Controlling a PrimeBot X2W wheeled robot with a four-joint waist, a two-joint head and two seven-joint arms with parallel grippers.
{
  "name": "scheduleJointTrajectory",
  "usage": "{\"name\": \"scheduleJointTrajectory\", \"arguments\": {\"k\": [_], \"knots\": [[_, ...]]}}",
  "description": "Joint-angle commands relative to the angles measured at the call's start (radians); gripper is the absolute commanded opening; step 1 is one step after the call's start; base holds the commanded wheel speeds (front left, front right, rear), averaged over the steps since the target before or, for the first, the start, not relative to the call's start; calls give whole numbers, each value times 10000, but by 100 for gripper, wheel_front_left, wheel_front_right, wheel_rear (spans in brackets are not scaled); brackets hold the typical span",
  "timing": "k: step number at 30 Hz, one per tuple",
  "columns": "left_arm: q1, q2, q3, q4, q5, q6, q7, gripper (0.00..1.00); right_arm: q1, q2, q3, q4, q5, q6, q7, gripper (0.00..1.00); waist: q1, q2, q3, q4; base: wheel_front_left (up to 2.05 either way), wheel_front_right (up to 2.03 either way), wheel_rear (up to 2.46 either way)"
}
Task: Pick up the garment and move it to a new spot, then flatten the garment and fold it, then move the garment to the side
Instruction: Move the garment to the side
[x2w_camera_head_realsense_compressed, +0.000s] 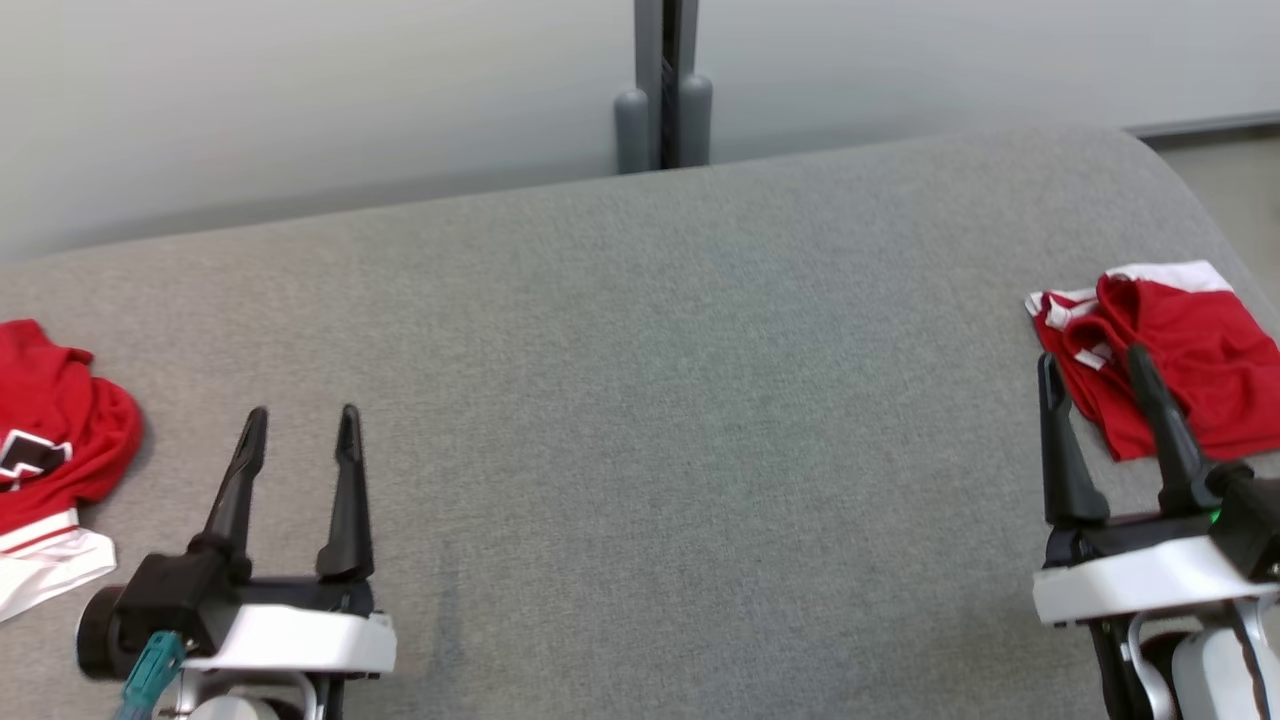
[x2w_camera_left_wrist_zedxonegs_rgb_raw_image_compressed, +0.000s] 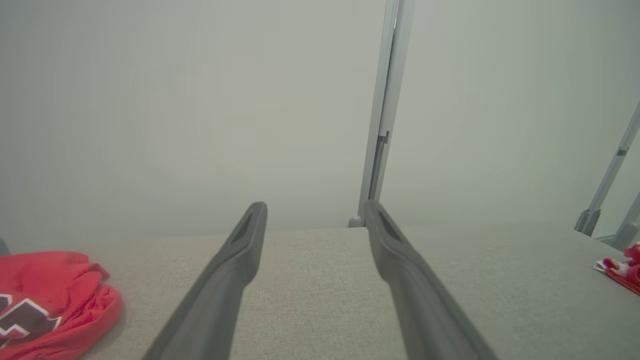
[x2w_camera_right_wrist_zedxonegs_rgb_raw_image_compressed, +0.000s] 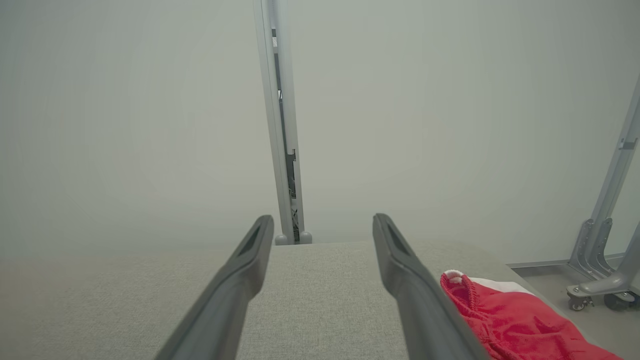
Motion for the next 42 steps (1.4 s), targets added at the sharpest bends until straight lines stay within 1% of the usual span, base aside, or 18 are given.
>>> {"name": "scheduleJointTrajectory", "arguments": {"k": [1, 4, 7, 14, 18, 20, 29, 42], "knots": [[197, 39, 148, 7, 22, 122, -80, 100, 300, 30, 18, -162, -32, -2, 130, 100, 0, 0, -389, 275, 0, 0, 0], [546, 18, 343, 54, 16, 213, -113, 100, 763, 126, -21, -356, -95, -2, 337, 100, 0, 0, -718, 414, 0, 0, 0], [826, 42, 377, 54, 89, 177, -135, 100, 1161, 168, -89, -489, -146, -1, 591, 100, 0, 0, -980, 534, 0, 0, 0], [1416, 35, 193, 126, 224, 136, -144, 100, 1992, 199, -194, -683, -167, -1, 915, 100, 0, 0, -1504, 722, 0, 0, 0], [1643, 170, 74, 256, 241, 34, -3, 100, 2456, 218, -162, -911, -167, -1, 1073, 100, 0, 0, -1739, 813, 0, 0, 0], [1749, 187, 28, 306, 270, 52, 75, 100, 2630, 243, -175, -1027, -194, -1, 1131, 100, 0, 0, -1826, 849, 0, 0, 0], [1977, 310, -59, 496, 170, 99, 272, 100, 3093, 347, -269, -1360, -184, -1, 1358, 100, 0, 0, -2132, 979, 0, 0, 0], [1961, 360, -43, 645, 56, 183, 208, 100, 3088, 417, -240, -1547, -186, -1, 1461, 100, 0, 0, -2073, 955, 0, 0, 0]]}}
